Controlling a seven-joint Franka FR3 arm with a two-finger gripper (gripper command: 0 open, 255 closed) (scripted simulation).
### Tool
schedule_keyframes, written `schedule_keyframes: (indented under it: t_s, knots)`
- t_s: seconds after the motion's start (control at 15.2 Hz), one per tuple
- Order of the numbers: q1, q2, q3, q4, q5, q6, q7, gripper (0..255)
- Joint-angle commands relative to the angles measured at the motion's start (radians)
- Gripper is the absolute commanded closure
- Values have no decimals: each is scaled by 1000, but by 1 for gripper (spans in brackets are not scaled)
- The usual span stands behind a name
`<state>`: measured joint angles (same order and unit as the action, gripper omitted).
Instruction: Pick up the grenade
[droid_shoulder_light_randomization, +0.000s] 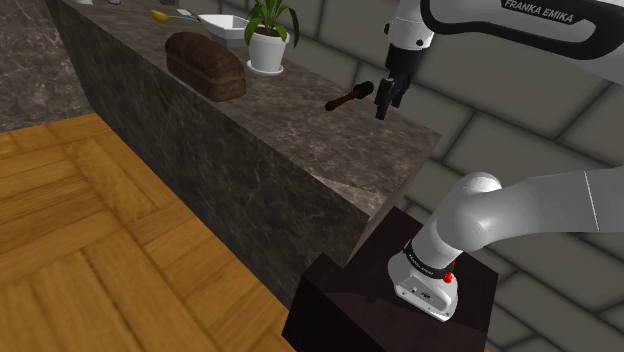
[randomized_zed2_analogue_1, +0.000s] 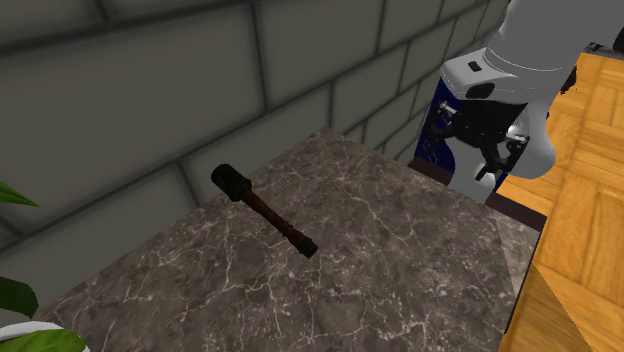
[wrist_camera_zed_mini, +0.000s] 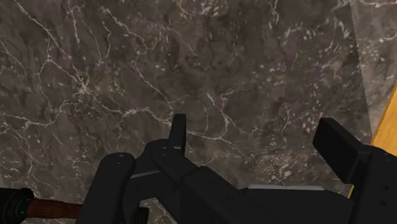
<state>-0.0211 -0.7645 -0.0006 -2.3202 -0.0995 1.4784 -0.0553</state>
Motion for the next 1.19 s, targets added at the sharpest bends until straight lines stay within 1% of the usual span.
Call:
schedule_keyframes:
  t_s: [0.0, 0.33, 0.66, 0.92, 1.12]
  knots:
    - [0, 0, 0, 0, 0, 0, 0, 0]
    - [32, 4, -158, -27, -111, 72, -313, 0]
    - [76, 74, -319, 1, -197, 163, -621, 0]
    - [127, 171, -448, 60, -229, 242, -868, 0]
    - [177, 265, -545, 124, -225, 300, -1056, 0]
